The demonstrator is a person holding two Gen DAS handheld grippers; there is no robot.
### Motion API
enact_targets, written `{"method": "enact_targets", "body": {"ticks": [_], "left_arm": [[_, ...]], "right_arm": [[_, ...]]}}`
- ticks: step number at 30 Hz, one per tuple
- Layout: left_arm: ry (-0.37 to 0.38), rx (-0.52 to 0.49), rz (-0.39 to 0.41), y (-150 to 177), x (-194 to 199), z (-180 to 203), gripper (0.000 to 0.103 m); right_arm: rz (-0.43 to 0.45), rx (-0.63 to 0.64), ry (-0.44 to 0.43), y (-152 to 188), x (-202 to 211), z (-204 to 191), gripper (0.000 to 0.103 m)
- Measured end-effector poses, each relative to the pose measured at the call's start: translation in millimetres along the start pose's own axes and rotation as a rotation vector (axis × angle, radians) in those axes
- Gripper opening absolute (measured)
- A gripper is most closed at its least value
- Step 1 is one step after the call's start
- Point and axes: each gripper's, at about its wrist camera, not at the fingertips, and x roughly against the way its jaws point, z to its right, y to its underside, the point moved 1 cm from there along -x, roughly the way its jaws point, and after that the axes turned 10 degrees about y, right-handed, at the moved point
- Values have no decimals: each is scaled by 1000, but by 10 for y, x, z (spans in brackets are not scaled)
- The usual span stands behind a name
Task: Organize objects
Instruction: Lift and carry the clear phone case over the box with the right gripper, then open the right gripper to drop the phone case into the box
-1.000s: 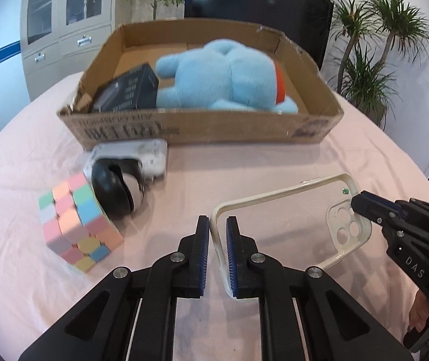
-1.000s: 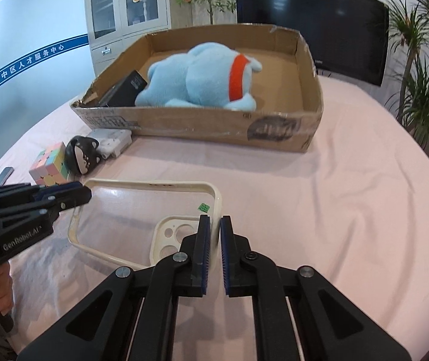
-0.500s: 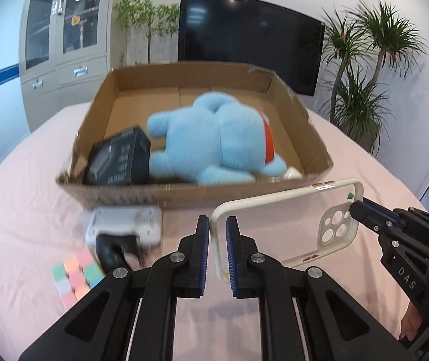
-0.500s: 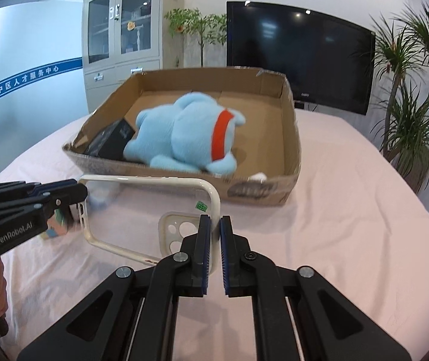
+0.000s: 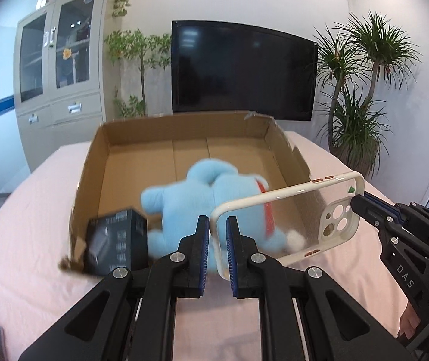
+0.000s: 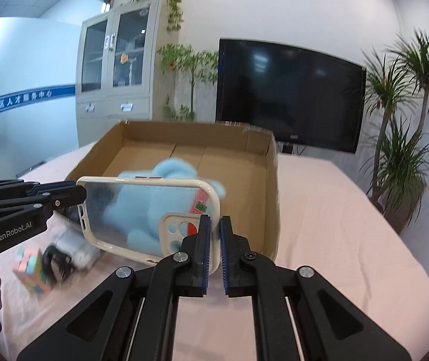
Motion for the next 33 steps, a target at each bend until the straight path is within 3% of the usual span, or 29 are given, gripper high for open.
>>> {"method": "enact_targets", "body": {"ticks": [10,16,26,30,33], "left_arm": [[-9,-56,14,-794,-428,-118,9],[-28,-67,-5,-1233,-912,-321,9],[-78,50,-84,-1179,-1882,-888,9],[-86,110,-77,-1091,-1888,-1062,9],[-134,112,-49,-1135,-1709,-1168,17]], "right_arm": [[71,-46,24,-544,-514,123,5],[74,-61,29,-791,-956,91,5],[9,-15,39,-742,-1773,-165,5],[-19,6,17,-696,-1878,-288,7],[-23,-58,11,-726,-1799,-239,16]]}}
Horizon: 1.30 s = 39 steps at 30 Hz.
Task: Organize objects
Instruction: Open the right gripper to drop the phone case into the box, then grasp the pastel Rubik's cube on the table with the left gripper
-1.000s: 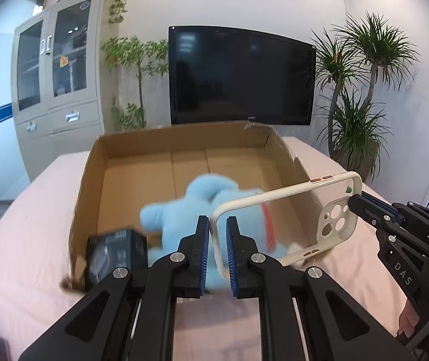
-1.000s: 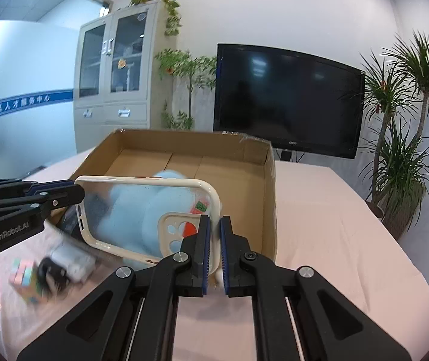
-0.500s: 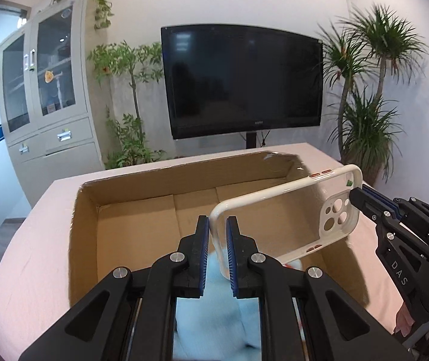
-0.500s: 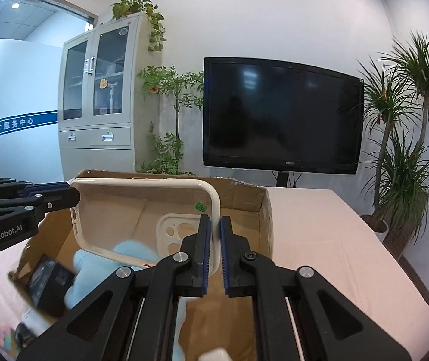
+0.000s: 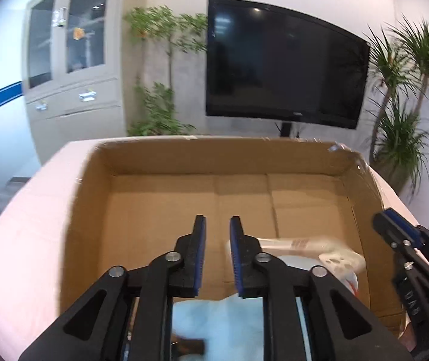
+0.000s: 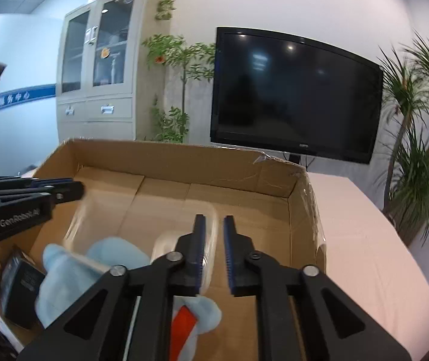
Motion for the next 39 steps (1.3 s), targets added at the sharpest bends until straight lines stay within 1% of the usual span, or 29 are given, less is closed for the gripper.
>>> {"method": "enact_targets", "body": {"ticks": [1,2,3,4,5,6,7,8,9,10,12,15,17,19,20,22,23,25,26,28,29,31,32,33,34,35,36,38,39], "left_arm": [[0,4,12,-19,100,-41,19],[3,3,30,-41,240,-88,20],[1,-2,43,-54,358,-126,26],[1,-15,58,-57,517,-158,35],[6,-28,82,-39,721,-205,41],[7,-32,96,-17,858,-227,53],[10,-37,115,39,1045,-295,62],[18,-48,126,107,1247,-355,65],[24,-56,126,170,1393,-411,71],[30,-59,123,274,1539,-476,77],[42,-50,96,535,1795,-629,82],[62,5,44,1054,2050,-851,82],[103,40,-4,1488,2162,-979,82],[125,59,-30,1874,2249,-1050,82],[142,51,-55,2093,2268,-1070,82],[178,26,-78,2438,2289,-1066,82],[213,4,-112,2647,2266,-1078,82],[223,-30,-151,2846,2241,-1086,82],[220,-62,-161,2918,2225,-1073,82],[218,-97,-155,2956,2187,-1043,82],[205,-113,-152,2936,2125,-1051,82],[161,-149,-178,2887,1971,-1060,83],[154,-172,-183,2901,1922,-1064,83],[170,-181,-185,2879,1884,-1060,83],[212,-178,-200,2868,1855,-1059,83],[255,-191,-197,2863,1859,-1034,83],[286,-206,-191,2858,1886,-1011,82],[312,-238,-205,2850,1865,-961,66],[331,-238,-220,2850,1845,-954,63]], "right_arm": [[2,-27,2,-27,49,41,21],[9,-48,7,-54,129,76,32],[19,-63,7,-90,204,94,43],[28,-76,6,-113,292,112,46],[35,-84,-2,-139,397,121,47],[40,-85,-13,-160,483,108,48],[44,-85,-26,-173,569,82,49],[43,-84,-47,-178,667,47,53],[39,-84,-73,-175,736,0,58],[32,-84,-107,-153,824,-50,60],[8,-73,-189,-77,968,-203,65],[-52,-29,-318,128,1135,-515,67],[-133,-13,-457,366,1208,-745,68],[-211,9,-568,644,1269,-978,68],[-237,29,-593,755,1289,-1069,68],[-286,59,-654,1000,1346,-1236,68],[-309,64,-683,1137,1374,-1293,68],[-351,71,-737,1361,1426,-1341,68],[-372,73,-758,1475,1456,-1344,68],[-403,89,-770,1636,1503,-1342,68],[-414,98,-770,1703,1532,-1336,68],[-446,86,-775,1814,1563,-1298,69],[-461,77,-779,1853,1575,-1278,70],[-478,62,-785,1910,1582,-1251,70],[-493,44,-791,1962,1597,-1224,71],[-497,36,-792,2035,1665,-1211,71],[-501,30,-792,2010,1658,-1193,71],[-504,22,-789,2046,1676,-1157,71],[-500,28,-783,2060,1706,-1137,71]]}}
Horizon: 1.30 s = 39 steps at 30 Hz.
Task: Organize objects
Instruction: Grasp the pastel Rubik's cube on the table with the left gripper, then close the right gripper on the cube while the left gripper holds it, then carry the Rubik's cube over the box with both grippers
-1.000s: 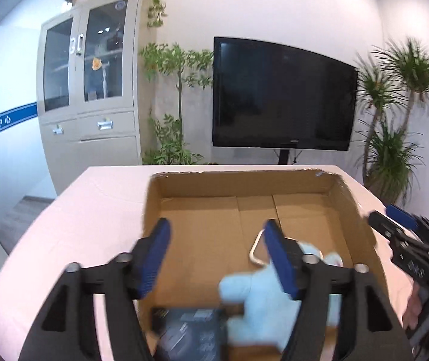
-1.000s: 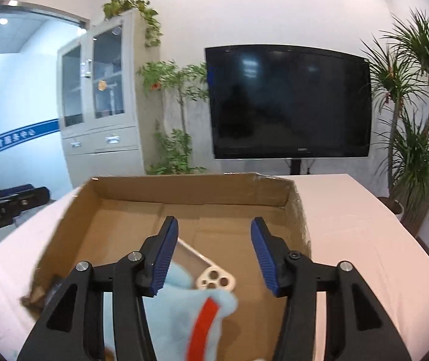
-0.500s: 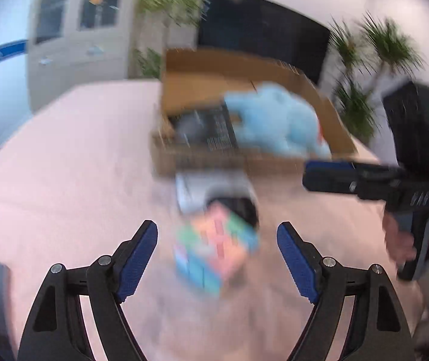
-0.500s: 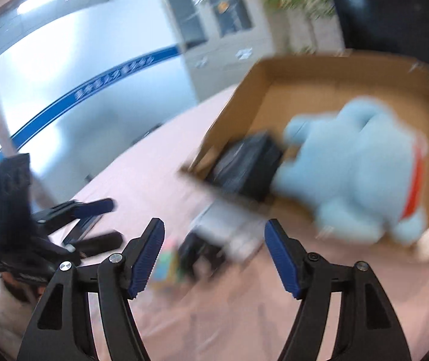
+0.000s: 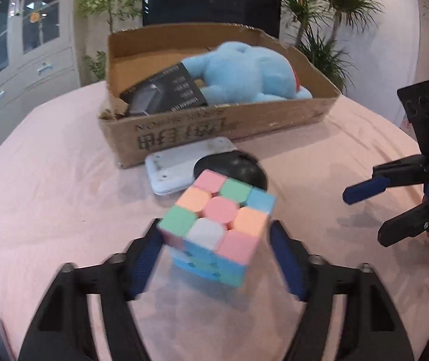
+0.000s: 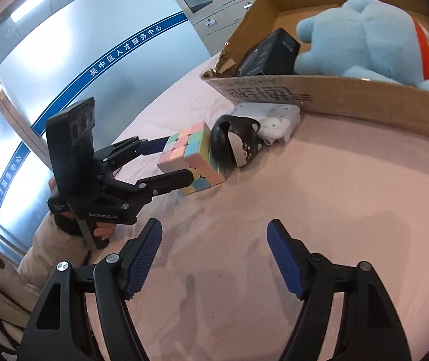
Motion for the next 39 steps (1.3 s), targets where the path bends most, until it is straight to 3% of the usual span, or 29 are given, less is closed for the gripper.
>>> {"method": "enact_targets", "body": {"ticks": [4,8,11,14,17,25,30,39], "left_arm": [[58,-48,-17,-37,-85,262,62],[168,-143,-41,-6,-205,890,63],[240,-229,-68,51,-257,1416,62],[230,-331,-118,150,-299,1725,62],[217,-344,-160,189,-354,1793,62],[209,-324,-168,167,-416,1774,63],[264,-310,-194,163,-453,1742,58],[244,-300,-213,160,-502,1721,58]], "right_arm": [[34,38,59,5,154,-13,71],[64,67,66,7,341,-55,71],[27,96,95,90,383,-117,75],[-54,147,164,263,327,-162,75],[-93,160,223,432,300,-128,60],[-68,170,214,490,330,-103,61],[-78,209,176,547,387,-49,61],[-53,197,193,558,402,-50,61]]}}
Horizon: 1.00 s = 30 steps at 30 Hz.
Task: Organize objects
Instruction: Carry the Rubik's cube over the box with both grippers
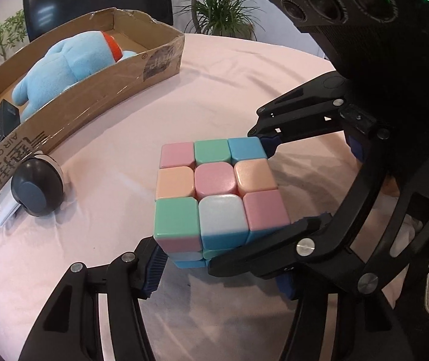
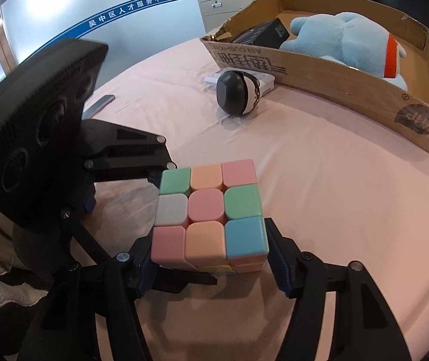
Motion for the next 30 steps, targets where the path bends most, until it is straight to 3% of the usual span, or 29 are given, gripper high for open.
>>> {"method": "enact_targets", "body": {"ticks": [10,30], "left_arm": [[13,19,-1,-7,-10,-44,58],[-29,-1,16,-61,50,2,56]], "right_arm": [[-8,-51,4,-13,-78,52,61],[25,-45,59,-42,-7,7,58]]}}
